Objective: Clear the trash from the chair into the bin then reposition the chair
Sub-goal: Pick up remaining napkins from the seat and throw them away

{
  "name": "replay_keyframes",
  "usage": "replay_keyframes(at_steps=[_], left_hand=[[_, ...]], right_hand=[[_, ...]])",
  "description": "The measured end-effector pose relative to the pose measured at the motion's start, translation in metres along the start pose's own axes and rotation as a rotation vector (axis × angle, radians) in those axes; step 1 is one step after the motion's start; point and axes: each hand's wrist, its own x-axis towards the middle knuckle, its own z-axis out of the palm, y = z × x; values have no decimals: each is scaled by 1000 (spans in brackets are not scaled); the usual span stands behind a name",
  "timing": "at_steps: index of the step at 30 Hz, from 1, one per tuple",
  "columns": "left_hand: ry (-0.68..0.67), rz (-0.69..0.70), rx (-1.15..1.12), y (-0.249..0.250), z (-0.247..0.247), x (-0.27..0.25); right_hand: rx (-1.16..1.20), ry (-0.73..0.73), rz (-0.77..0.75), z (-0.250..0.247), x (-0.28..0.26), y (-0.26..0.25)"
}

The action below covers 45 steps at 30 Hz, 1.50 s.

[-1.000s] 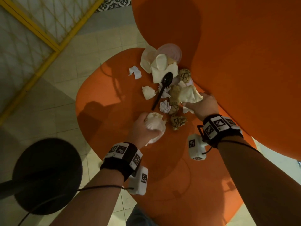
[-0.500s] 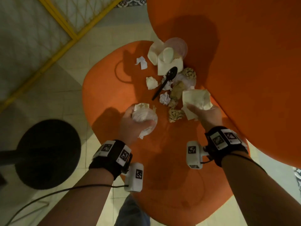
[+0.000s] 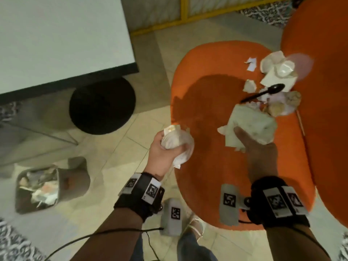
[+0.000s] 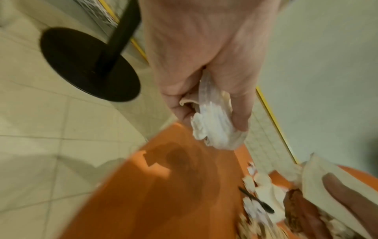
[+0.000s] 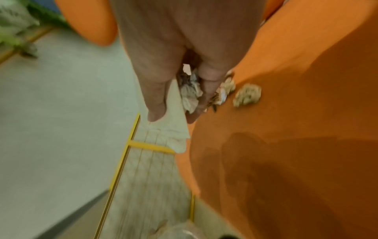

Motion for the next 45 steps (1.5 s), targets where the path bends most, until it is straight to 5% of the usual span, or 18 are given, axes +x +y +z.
replay_keyframes(at_steps=[6,14,21,28,33,39,43,45], left_hand=[[268,-104,-103,-39,-150,-20],[567,-261,-245,-112,-406,-40],[831,-442,-173,-187,-574,-5],[826,-489,-72,-234,-616,60],[675,-451,245,-262,-602,83],[424,-538,297,-289,-600,91],[262,-610,456,-292,-603,98],[284,-589,444,-294,-607,101]], right_hand=[[-101,-324,10,132,-66,34],[-383,-760,208,381,-197,132],[-749,-905,156,548,-269,244],[-1370,-1165,-491,622,-264,321],[-1707,-1335,-713,636,-251,360],[-1921,-1431,-821,646,-243,382],[-2047,-1400,-643,656,-226,387],[-2044,-1401,-599,656,-220,389]])
